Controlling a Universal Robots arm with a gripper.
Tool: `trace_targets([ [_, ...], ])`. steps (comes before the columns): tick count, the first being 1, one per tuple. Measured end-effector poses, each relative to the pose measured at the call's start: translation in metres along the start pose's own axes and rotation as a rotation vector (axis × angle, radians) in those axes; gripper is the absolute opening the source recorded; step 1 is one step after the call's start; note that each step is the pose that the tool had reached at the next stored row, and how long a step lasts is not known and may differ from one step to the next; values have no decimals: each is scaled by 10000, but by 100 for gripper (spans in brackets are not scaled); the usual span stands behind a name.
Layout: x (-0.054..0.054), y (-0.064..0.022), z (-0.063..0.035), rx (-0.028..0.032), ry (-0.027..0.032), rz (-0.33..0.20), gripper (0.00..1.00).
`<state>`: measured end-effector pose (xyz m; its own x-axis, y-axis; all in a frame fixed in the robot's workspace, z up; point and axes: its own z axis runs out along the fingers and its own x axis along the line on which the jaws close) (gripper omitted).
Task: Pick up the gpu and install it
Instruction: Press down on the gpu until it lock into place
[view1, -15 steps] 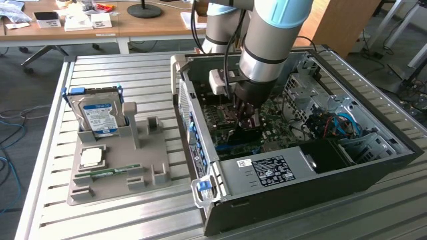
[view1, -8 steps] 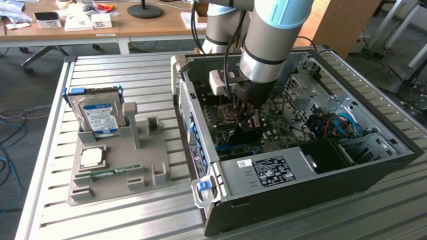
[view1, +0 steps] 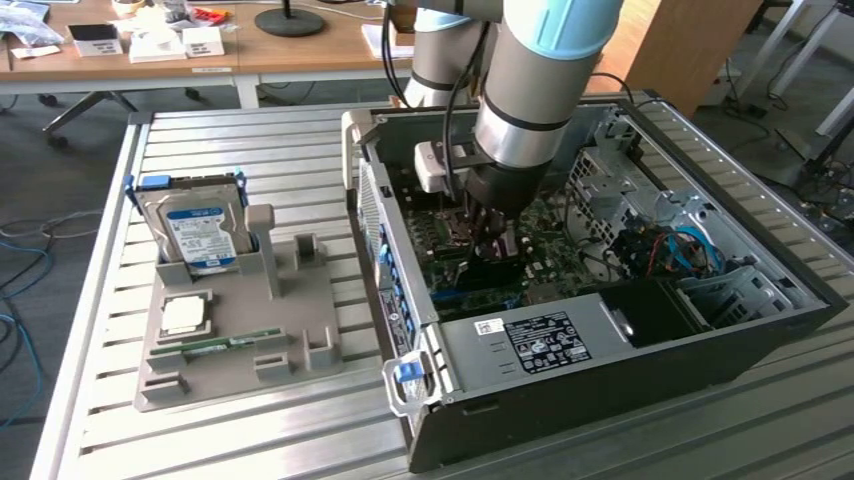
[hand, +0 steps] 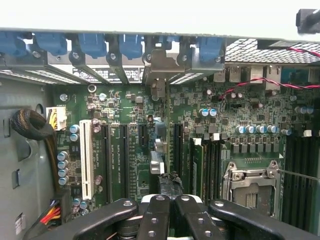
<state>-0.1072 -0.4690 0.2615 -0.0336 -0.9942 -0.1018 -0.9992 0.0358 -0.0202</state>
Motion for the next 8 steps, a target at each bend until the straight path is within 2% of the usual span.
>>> trace_targets([
  [8,4,19,9,2,-2,0,11],
])
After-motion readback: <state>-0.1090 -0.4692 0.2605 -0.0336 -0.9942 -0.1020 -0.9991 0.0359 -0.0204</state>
